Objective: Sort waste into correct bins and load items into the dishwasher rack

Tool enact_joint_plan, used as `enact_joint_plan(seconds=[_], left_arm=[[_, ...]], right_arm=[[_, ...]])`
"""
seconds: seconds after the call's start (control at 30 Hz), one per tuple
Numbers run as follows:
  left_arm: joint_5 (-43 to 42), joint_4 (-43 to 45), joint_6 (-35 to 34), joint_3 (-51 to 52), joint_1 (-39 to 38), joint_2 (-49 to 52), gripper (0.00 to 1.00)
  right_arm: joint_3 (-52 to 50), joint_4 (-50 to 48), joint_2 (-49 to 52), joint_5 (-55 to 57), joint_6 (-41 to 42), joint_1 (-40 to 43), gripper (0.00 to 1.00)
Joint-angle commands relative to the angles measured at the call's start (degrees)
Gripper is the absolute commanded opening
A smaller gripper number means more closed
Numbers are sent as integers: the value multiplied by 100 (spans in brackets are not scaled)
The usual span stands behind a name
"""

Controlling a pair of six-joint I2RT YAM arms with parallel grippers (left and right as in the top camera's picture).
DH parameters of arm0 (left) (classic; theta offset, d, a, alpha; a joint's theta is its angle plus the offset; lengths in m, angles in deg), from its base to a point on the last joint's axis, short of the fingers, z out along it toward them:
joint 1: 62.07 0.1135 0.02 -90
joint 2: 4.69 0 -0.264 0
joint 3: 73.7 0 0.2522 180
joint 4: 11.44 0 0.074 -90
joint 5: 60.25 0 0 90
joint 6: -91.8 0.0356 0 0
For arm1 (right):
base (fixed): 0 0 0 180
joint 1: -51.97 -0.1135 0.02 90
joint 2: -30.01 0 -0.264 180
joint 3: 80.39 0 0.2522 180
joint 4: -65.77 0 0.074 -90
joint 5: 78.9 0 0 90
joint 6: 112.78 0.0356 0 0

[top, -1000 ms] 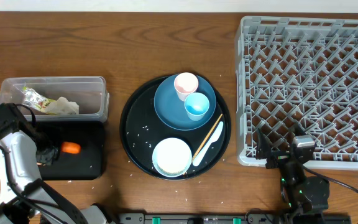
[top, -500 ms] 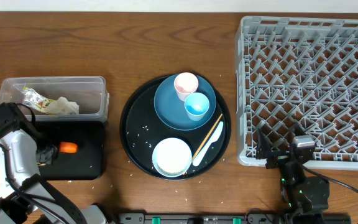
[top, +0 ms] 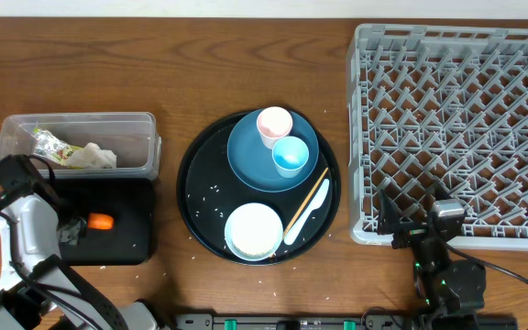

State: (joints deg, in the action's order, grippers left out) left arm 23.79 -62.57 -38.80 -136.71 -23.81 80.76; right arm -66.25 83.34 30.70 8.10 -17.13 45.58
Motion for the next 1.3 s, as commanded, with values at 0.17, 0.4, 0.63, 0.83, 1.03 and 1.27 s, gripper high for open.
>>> enact_joint_plan(seconds=[0.17, 0.4, 0.63, 0.83, 1.03, 1.27], left_arm=[[168, 291, -70, 343, 35, 33, 25], [-321, 649, -59, 337, 35, 4, 41], [-413, 389, 240, -192, 35, -356, 50], [-446, -398, 245, -658, -72, -1150, 50], [-2035, -1233, 1543, -660, -492, -2269, 43], [-2575, -2098, 2203, -660, -2317, -2894, 40]], right_arm=[[-7, 24, -20, -2, 28, 59, 99], [-7, 24, -22, -2, 28, 59, 99], [-7, 24, -22, -4, 28, 59, 99], [-7, 24, -22, -2, 28, 59, 99], [-7, 24, -20, -2, 28, 59, 99], [-7, 24, -20, -2, 28, 59, 99]])
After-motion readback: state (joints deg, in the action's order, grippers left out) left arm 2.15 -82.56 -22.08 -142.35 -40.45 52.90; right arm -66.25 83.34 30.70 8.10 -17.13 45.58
